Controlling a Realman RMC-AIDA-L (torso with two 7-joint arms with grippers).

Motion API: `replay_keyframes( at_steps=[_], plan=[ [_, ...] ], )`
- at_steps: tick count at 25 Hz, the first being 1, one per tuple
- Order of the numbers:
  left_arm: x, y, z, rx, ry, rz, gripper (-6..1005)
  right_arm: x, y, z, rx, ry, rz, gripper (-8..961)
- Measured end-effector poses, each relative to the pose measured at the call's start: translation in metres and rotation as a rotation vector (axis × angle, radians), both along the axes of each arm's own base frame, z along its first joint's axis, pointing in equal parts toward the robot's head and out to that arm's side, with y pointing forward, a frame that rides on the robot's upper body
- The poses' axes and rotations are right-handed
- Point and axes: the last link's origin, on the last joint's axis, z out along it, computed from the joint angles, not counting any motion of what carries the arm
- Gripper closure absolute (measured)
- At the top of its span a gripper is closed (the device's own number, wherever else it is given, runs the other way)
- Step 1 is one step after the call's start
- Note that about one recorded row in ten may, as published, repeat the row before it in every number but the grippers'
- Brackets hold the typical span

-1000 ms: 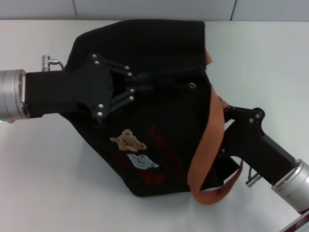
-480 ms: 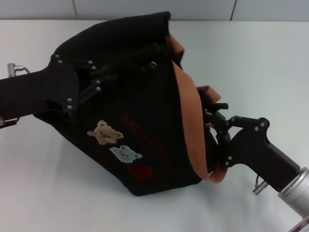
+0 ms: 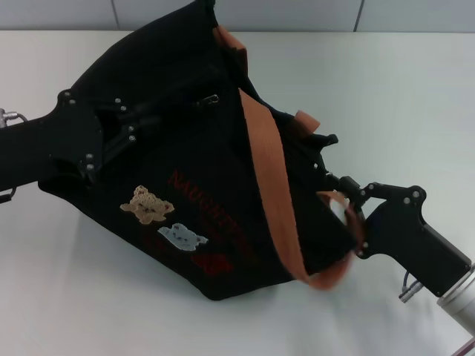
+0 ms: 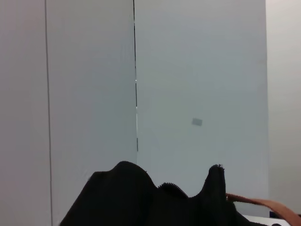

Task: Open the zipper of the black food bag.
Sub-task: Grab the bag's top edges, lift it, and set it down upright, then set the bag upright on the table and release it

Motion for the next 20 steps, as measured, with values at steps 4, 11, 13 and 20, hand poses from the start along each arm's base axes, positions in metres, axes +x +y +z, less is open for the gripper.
replay_keyframes(
  at_steps=[4, 11, 13, 20],
  plan=[
    [-0.001, 0.0, -0.002, -0.002, -0.003, 0.004, 893, -0.003, 0.0, 0.001, -0.016, 0.047, -0.003, 838],
    [-0.011, 0.0, -0.008, 0.013, -0.008, 0.048, 883, -0.011, 0.008, 0.025, -0.024, 0.273, -0.018, 787],
    [-0.015, 0.0, -0.01, 0.024, -0.017, 0.07, 879, -0.011, 0.013, 0.036, -0.021, 0.367, -0.038, 749],
    [-0.031, 0.003, -0.05, 0.091, -0.136, 0.221, 867, -0.004, 0.031, 0.069, 0.002, 0.664, -0.138, 616]
  ],
)
